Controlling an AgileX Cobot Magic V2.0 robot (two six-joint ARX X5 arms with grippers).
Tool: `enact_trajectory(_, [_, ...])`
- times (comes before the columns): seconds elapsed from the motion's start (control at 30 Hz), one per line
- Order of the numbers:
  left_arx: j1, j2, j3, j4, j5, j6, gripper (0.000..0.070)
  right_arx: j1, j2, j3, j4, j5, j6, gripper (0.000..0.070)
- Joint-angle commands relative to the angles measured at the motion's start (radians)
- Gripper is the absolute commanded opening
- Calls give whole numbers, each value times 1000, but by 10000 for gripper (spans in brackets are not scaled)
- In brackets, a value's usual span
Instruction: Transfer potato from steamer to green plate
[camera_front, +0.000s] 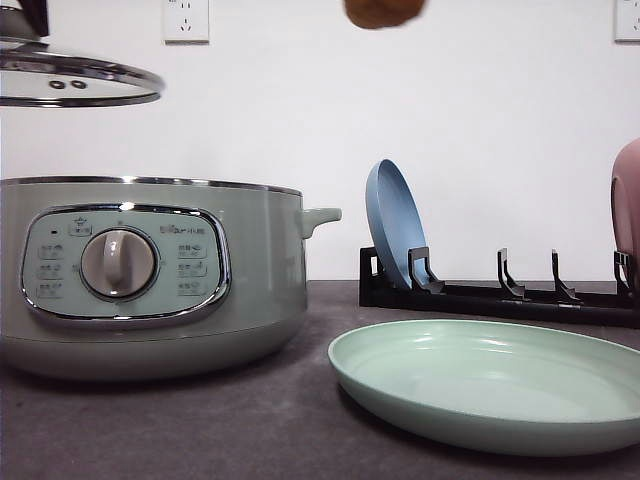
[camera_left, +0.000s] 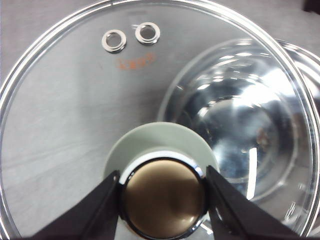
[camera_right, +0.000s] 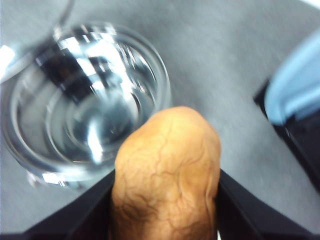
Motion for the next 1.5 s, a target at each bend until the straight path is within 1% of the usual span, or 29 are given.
enact_trajectory(0.0, [-21, -5, 37, 29, 7, 8, 0, -4, -51, -84, 38, 0, -8, 194])
enact_trajectory(0.1, [-59, -5, 37, 29, 8, 8, 0, -21, -154, -237, 96, 0, 22, 194])
enact_trajectory(0.27, [-116, -5, 37, 32, 8, 8, 0, -38, -297, -450, 203, 1, 128, 194])
enact_trajectory(0.37, [-141, -5, 37, 36, 8, 8, 0, -38, -351, -553, 258, 2, 188, 194])
enact_trajectory(0.57, [-175, -5, 37, 36, 8, 8, 0, -38, -373, -738, 365, 2, 270, 194])
enact_trajectory(0.77, [-191, -5, 37, 37, 8, 8, 0, -31, -360, -915, 557, 5, 368, 194])
enact_trajectory(0.93, [-196, -5, 37, 37, 8, 8, 0, -26, -319, -1002, 651, 7, 412, 194])
enact_trajectory(1.07, [-197, -5, 37, 37, 8, 8, 0, -16, -253, -1025, 703, 10, 417, 195])
enact_trajectory(1.2, [-197, -5, 37, 37, 8, 8, 0, -4, -183, -1025, 747, 30, 418, 196])
enact_trajectory(1.3, [-197, -5, 37, 37, 8, 8, 0, 2, -140, -1025, 762, 31, 420, 196])
enact_trajectory(1.4, [-197, -5, 37, 37, 8, 8, 0, 3, -109, -1025, 760, 30, 419, 237])
enact_trajectory(1.47, [-197, -5, 37, 37, 8, 8, 0, 2, -98, -1025, 760, 30, 419, 298])
